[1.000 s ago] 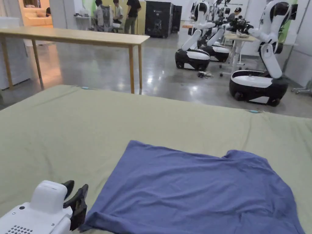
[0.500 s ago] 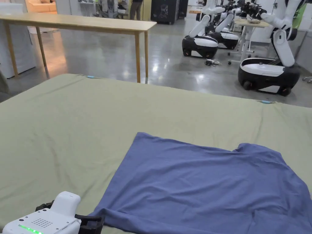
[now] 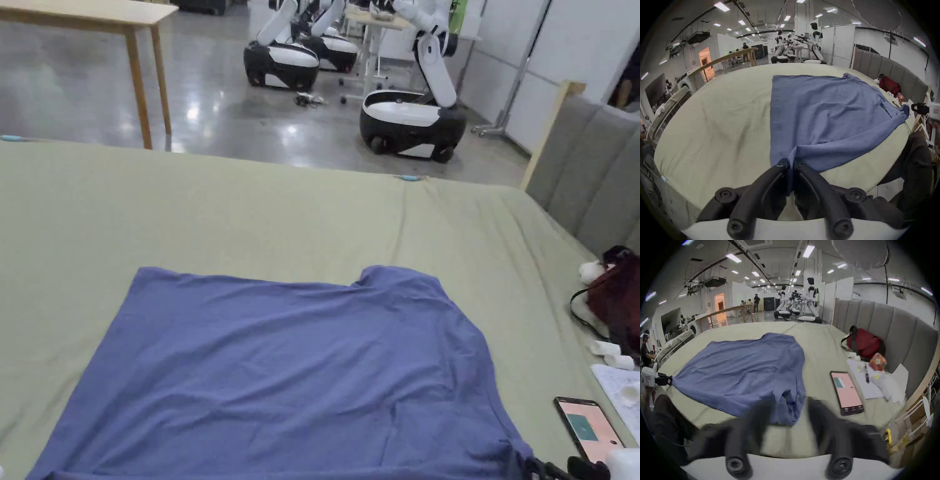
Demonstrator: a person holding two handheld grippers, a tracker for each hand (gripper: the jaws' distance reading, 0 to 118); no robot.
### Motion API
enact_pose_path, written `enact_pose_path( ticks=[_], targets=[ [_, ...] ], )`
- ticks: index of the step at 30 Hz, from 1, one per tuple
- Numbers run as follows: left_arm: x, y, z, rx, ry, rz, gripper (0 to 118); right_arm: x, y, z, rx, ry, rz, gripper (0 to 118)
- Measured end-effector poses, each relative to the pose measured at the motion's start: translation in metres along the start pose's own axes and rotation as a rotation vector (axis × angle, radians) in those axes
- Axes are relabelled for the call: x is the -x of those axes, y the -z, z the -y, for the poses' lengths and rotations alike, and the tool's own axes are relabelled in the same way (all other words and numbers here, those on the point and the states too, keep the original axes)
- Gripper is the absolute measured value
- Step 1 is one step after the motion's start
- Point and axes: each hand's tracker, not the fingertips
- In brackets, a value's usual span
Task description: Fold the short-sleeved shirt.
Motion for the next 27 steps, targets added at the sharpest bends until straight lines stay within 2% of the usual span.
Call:
enact_pose_path(
  ticks=[1, 3, 7, 8, 9, 10, 12, 14, 16, 18, 20, 24, 27],
  targets=[
    [-0.001, -0.001, -0.001, -0.004, -0.001, -0.004, 6, 0.001, 0.008, 0.001, 0.024, -0.018, -0.006, 91],
    [-0.001, -0.002, -0.004, -0.006, -0.009, -0.001, 6, 0.002, 0.015, 0.002, 0.013, -0.044, -0.041, 94],
    [-0.002, -0.004, -0.008, -0.006, 0.001, -0.006, 6, 0.007, 0.034, 0.0, 0.067, -0.06, -0.051, 93],
    [-0.002, -0.002, -0.008, -0.005, 0.002, -0.008, 6, 0.008, 0.039, -0.002, 0.093, -0.055, -0.055, 87],
    [-0.002, -0.001, -0.009, -0.004, 0.004, -0.013, 6, 0.008, 0.044, -0.002, 0.1, -0.048, -0.064, 40],
    [-0.003, -0.001, -0.01, -0.003, 0.004, -0.016, 6, 0.009, 0.047, 0.0, 0.104, -0.046, -0.074, 6],
    [-0.006, -0.001, -0.011, -0.004, 0.01, -0.027, 6, 0.009, 0.05, -0.001, 0.111, -0.045, -0.048, 6],
    [-0.007, -0.009, -0.016, -0.018, 0.018, -0.038, 6, 0.006, 0.041, -0.004, 0.115, -0.022, -0.081, 6],
    [-0.008, -0.02, -0.027, -0.044, 0.026, -0.057, 6, 0.004, 0.023, -0.016, 0.034, -0.037, -0.053, 6],
    [-0.007, -0.029, -0.046, -0.074, 0.039, -0.077, 6, 0.0, 0.005, -0.033, -0.033, 0.018, -0.071, 6],
    [-0.006, -0.031, -0.071, -0.092, 0.051, -0.088, 6, -0.004, -0.001, -0.058, -0.077, 0.037, -0.071, 6],
    [-0.01, -0.005, -0.138, -0.102, 0.099, -0.127, 6, 0.0, 0.021, -0.112, -0.103, 0.043, -0.061, 6],
    [-0.008, 0.038, -0.183, -0.043, 0.105, -0.128, 6, 0.002, 0.068, -0.144, -0.053, 0.04, 0.004, 6]
  ],
)
